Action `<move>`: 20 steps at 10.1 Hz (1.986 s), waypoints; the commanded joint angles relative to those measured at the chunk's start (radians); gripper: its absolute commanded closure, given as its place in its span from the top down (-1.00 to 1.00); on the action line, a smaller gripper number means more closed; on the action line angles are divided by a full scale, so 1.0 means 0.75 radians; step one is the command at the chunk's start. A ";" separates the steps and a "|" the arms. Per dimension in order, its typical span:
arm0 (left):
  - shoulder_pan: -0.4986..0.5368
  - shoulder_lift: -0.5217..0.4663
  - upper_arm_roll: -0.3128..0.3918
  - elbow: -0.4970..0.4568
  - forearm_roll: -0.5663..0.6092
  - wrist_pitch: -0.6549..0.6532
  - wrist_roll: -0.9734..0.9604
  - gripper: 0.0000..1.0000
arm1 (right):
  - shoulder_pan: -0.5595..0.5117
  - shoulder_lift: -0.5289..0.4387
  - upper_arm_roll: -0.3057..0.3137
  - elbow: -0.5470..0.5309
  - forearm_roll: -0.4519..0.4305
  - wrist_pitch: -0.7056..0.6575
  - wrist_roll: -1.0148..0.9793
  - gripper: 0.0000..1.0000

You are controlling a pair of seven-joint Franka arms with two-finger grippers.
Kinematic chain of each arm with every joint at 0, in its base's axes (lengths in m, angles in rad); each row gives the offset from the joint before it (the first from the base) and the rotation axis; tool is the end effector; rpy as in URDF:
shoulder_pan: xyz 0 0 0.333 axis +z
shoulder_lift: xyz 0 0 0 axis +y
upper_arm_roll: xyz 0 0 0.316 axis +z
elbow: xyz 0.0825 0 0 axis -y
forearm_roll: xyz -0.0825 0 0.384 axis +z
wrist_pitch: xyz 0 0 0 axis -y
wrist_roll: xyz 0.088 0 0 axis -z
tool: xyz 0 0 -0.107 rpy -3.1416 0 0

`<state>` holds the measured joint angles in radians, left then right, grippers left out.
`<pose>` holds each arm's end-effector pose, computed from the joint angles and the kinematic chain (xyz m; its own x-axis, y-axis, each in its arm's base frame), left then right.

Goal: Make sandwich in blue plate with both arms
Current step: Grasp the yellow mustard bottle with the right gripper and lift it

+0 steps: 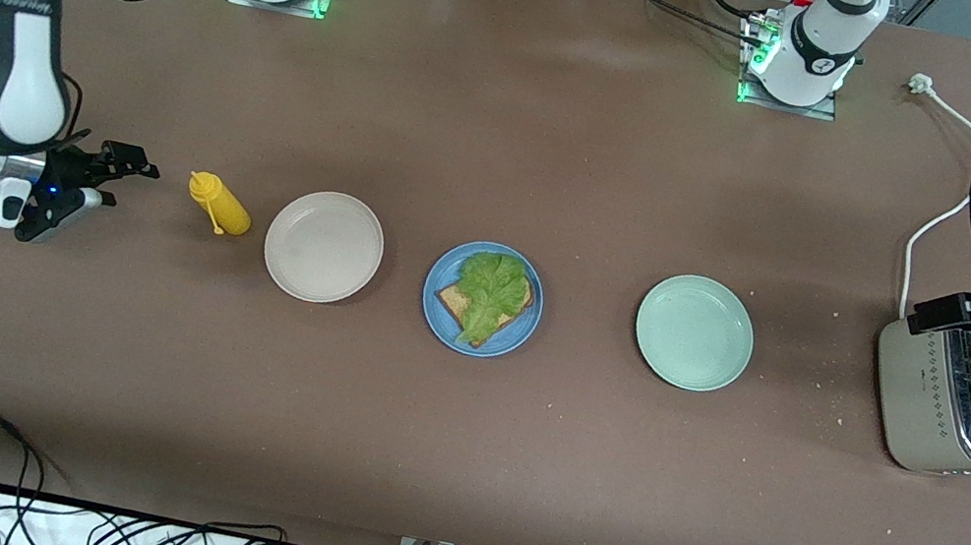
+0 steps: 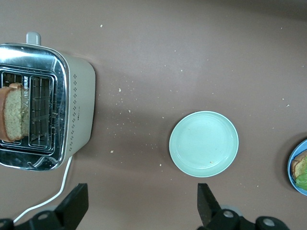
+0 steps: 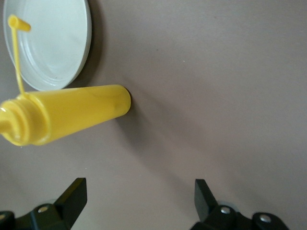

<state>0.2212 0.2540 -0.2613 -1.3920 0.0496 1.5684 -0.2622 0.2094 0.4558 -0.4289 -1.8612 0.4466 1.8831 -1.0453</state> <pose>0.6263 0.0002 0.5625 0.9720 0.2239 -0.0708 0.2242 -0.9745 -0.0030 0.5877 -0.0859 0.2683 0.8132 0.5795 -0.0542 0.5121 -0.7567 -0.4064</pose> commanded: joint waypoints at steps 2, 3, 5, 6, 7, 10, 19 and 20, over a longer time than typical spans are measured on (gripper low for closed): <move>-0.004 -0.003 -0.007 0.019 -0.021 -0.023 0.024 1.00 | -0.166 0.159 0.015 0.023 0.385 -0.233 -0.638 0.99; -0.002 -0.003 -0.010 0.019 -0.019 -0.023 0.024 1.00 | -0.223 0.220 0.020 0.043 0.528 -0.417 -0.840 0.99; -0.002 -0.003 -0.012 0.019 -0.019 -0.025 0.022 1.00 | -0.238 0.392 0.024 0.151 0.642 -0.494 -1.047 0.99; -0.002 -0.003 -0.012 0.019 -0.019 -0.023 0.022 1.00 | -0.236 0.415 0.026 0.190 0.664 -0.506 -1.135 0.99; -0.002 -0.003 -0.012 0.019 -0.019 -0.025 0.022 1.00 | -0.232 0.415 0.028 0.191 0.673 -0.508 -1.209 0.99; -0.002 -0.003 -0.012 0.019 -0.019 -0.025 0.022 1.00 | -0.232 0.417 0.085 0.203 0.746 -0.531 -1.445 0.99; 0.004 -0.003 -0.003 0.019 -0.017 -0.025 0.020 1.00 | -0.226 0.435 0.103 0.207 0.808 -0.690 -1.719 0.25; 0.010 -0.003 0.003 0.019 -0.019 -0.025 0.022 1.00 | -0.226 0.437 0.103 0.209 0.808 -0.688 -1.717 -0.19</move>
<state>0.2224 0.2540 -0.2669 -1.3918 0.0495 1.5679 -0.2622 0.0443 0.7681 -0.3516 -1.7231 1.0336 1.3874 -2.3183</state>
